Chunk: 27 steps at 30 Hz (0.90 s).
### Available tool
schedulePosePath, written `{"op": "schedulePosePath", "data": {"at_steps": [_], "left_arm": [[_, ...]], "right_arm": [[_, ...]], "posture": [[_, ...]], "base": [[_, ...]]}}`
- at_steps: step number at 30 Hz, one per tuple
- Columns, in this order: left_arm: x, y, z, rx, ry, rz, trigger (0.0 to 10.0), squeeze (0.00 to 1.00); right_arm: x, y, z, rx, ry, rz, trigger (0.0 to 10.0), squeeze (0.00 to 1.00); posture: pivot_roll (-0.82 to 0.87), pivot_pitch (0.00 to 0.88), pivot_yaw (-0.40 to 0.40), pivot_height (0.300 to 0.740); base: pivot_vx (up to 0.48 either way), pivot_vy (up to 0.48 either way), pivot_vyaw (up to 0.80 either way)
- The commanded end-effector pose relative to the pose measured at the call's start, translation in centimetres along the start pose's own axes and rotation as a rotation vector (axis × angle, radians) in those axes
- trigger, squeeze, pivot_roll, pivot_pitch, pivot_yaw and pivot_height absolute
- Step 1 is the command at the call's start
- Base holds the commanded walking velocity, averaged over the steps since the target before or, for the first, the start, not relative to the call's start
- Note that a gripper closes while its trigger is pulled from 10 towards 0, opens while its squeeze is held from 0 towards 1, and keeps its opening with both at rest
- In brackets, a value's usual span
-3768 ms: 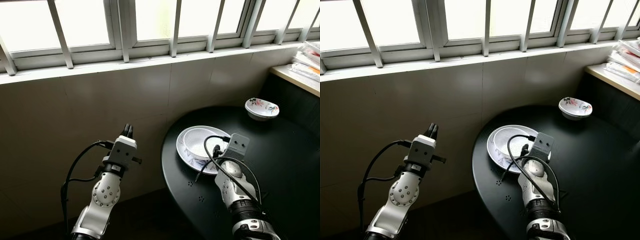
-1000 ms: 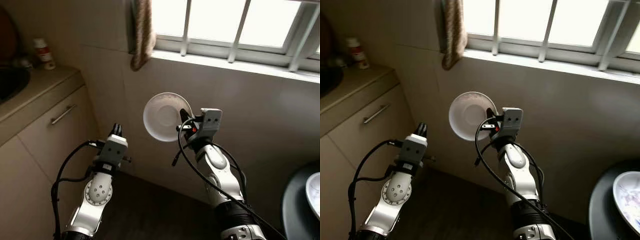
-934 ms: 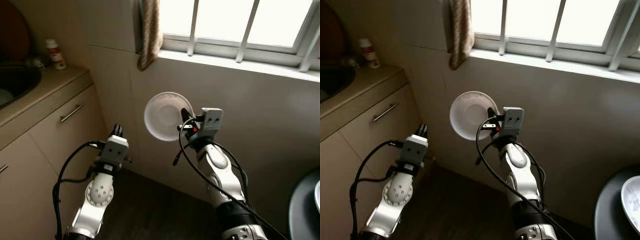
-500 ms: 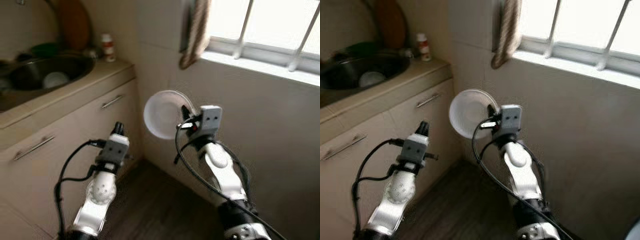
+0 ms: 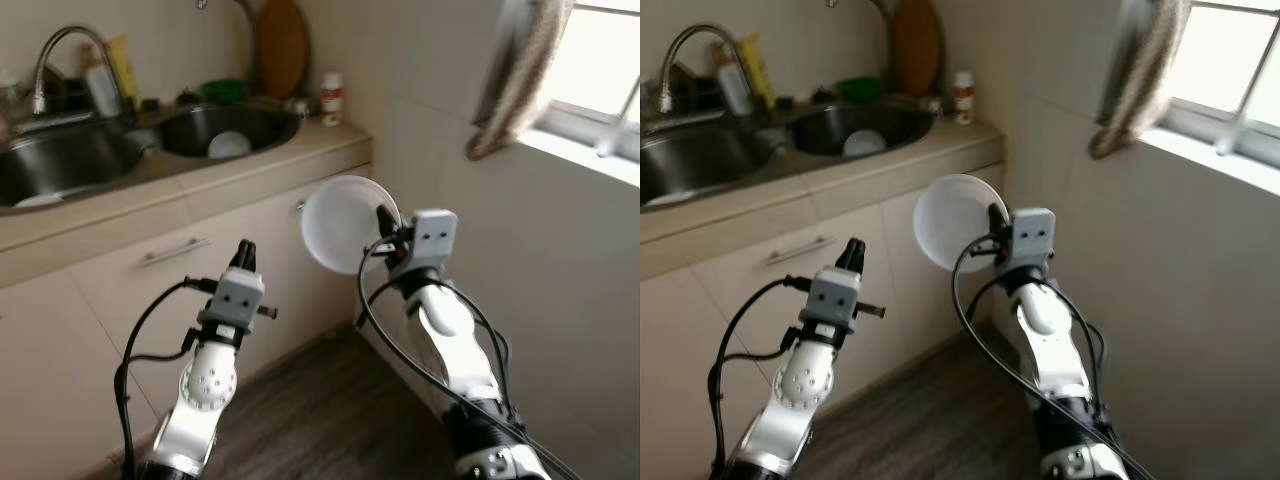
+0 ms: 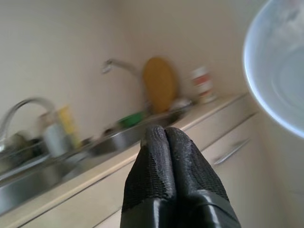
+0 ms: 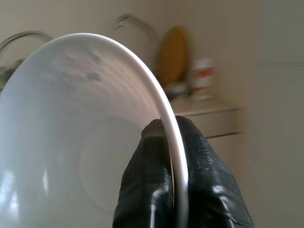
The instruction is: Kitchen organization
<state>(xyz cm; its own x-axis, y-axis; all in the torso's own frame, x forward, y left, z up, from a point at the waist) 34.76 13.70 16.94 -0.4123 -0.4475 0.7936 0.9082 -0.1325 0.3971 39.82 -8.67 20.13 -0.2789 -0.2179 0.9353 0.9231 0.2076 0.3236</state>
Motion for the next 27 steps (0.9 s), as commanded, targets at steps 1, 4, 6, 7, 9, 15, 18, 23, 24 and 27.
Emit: {"op": "schedulePosePath", "data": {"at_steps": [1,4,6,7,9,15,18,23,24,27], "left_arm": [[0.1,0.1,-0.1,-0.003,-0.003,-0.001,10.0,0.0],[0.2,0.1,-0.2,-0.004,-0.004,-0.001,10.0,0.0],[0.2,0.1,-0.3,-0.006,-0.004,0.0,10.0,0.0],[0.2,0.1,-0.3,-0.006,-0.004,0.001,10.0,0.0],[0.2,0.1,-0.3,-0.006,-0.004,0.0,10.0,0.0],[0.4,0.3,0.0,0.003,-0.002,-0.004,10.0,0.0],[0.4,0.3,0.0,0.01,-0.001,-0.004,10.0,0.0],[0.5,0.3,0.0,0.011,-0.001,-0.005,10.0,0.0],[0.6,0.3,0.0,0.011,-0.001,-0.006,10.0,0.0],[0.7,0.4,0.1,0.012,0.0,-0.013,10.0,0.0]], "right_arm": [[0.9,0.4,0.7,0.019,-0.01,-0.032,0.0,0.0],[0.9,0.4,0.5,0.011,-0.013,-0.035,0.0,0.0],[1.0,0.4,0.4,0.006,-0.014,-0.035,0.0,0.0],[1.0,0.5,0.3,0.004,-0.015,-0.036,0.0,0.0],[1.0,0.5,0.3,0.001,-0.018,-0.039,0.0,0.0],[1.5,0.8,0.2,-0.003,-0.037,-0.055,0.0,0.0],[2.1,1.0,0.3,-0.004,-0.055,-0.078,0.0,0.0],[2.7,1.3,0.6,0.004,-0.068,-0.1,0.0,0.0],[2.9,1.4,0.7,0.006,-0.069,-0.107,0.0,0.0],[3.4,1.6,0.8,0.004,-0.062,-0.123,0.0,0.0]], "posture": [[-0.03,0.0,-0.017,0.74],[-0.03,0.0,-0.016,0.74],[-0.04,0.0,-0.016,0.74],[-0.04,0.0,-0.016,0.74],[-0.04,0.0,-0.016,0.74],[-0.03,0.0,-0.02,0.74],[-0.03,0.0,-0.022,0.74],[-0.03,0.0,-0.023,0.74],[-0.03,0.0,-0.023,0.74],[-0.03,0.0,-0.024,0.74]], "base": [[0.337,0.0,0.8],[0.338,0.0,0.8],[0.337,0.0,0.8],[0.337,0.0,0.8],[0.336,0.0,0.8],[0.334,0.0,0.8],[0.334,0.0,0.8],[0.333,0.0,0.8],[0.334,0.0,0.8],[0.336,0.0,0.8]]}}
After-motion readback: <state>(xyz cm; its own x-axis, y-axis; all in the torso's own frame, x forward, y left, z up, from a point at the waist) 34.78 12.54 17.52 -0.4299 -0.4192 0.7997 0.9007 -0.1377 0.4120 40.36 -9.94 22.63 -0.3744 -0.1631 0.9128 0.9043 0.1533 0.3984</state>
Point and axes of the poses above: a point about 5 cm out from each wrist's last joint towards the gripper, its own y axis pointing out of the wrist towards the gripper, its own x axis along the axis of the wrist's last joint, z = x × y, the point moved 6 cm from there along y, pointing out of the wrist towards the gripper, and after that the axes turned 6 degrees about y, right-handed, at the moved point
